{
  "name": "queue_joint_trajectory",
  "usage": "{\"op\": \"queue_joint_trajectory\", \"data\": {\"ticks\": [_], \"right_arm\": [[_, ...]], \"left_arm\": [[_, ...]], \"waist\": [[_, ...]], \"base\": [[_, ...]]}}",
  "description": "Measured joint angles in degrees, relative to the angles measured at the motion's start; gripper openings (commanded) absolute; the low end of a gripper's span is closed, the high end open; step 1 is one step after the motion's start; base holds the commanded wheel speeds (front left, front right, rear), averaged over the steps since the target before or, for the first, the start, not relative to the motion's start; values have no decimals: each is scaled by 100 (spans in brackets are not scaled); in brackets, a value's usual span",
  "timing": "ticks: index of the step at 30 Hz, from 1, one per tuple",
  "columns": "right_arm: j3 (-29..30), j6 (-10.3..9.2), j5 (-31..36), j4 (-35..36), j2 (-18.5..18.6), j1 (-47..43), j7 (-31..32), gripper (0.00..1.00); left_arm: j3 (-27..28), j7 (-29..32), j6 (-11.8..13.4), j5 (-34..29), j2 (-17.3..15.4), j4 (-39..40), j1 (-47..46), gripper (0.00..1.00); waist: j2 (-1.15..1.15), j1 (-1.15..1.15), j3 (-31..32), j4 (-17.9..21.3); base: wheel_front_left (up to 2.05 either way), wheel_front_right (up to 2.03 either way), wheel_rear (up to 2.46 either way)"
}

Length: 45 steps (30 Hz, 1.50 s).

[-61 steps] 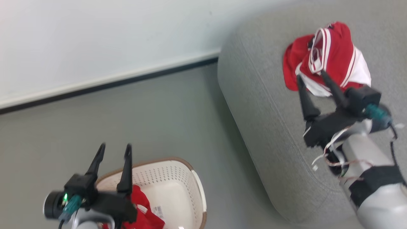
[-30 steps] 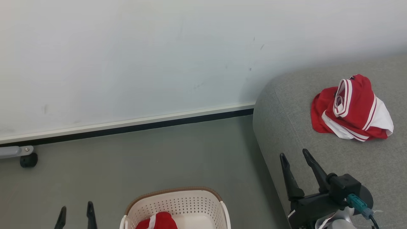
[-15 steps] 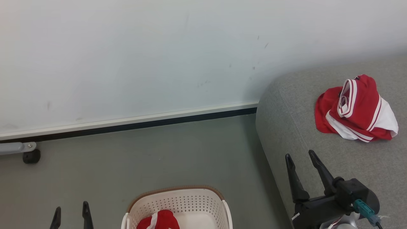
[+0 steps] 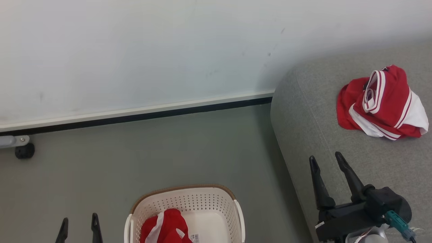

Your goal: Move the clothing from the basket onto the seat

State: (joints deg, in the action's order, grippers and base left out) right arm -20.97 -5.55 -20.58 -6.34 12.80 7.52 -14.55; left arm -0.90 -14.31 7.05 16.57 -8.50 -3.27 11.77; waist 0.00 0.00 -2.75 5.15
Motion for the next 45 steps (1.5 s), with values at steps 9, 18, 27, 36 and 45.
{"op": "queue_joint_trajectory", "data": {"ticks": [9,18,27,36,45], "right_arm": [[234,-51,154,230,71,216,-14,100],[370,-56,281,437,126,690,-15,100],[449,-57,358,634,187,1120,-15,100],[512,-57,438,904,214,1605,-15,100],[520,-57,561,1143,225,2002,-16,100]], "left_arm": [[-424,147,-157,-334,-143,-300,-692,100],[-949,479,-311,-673,-134,-1100,-1564,100],[-1507,872,-463,-1082,-7,-2042,-2290,100],[-1671,1329,-514,-1332,80,-2894,-3158,100],[-1617,1630,-450,-1366,144,-3529,-3952,100]], "waist": [[0,1,-621,71],[1,1,-1347,219],[1,1,-2014,378],[1,1,-2781,522],[1,1,-3554,616]], "base": [[0,0,0],[0,0,0],[0,0,0],[0,0,0],[0,0,0]]}}
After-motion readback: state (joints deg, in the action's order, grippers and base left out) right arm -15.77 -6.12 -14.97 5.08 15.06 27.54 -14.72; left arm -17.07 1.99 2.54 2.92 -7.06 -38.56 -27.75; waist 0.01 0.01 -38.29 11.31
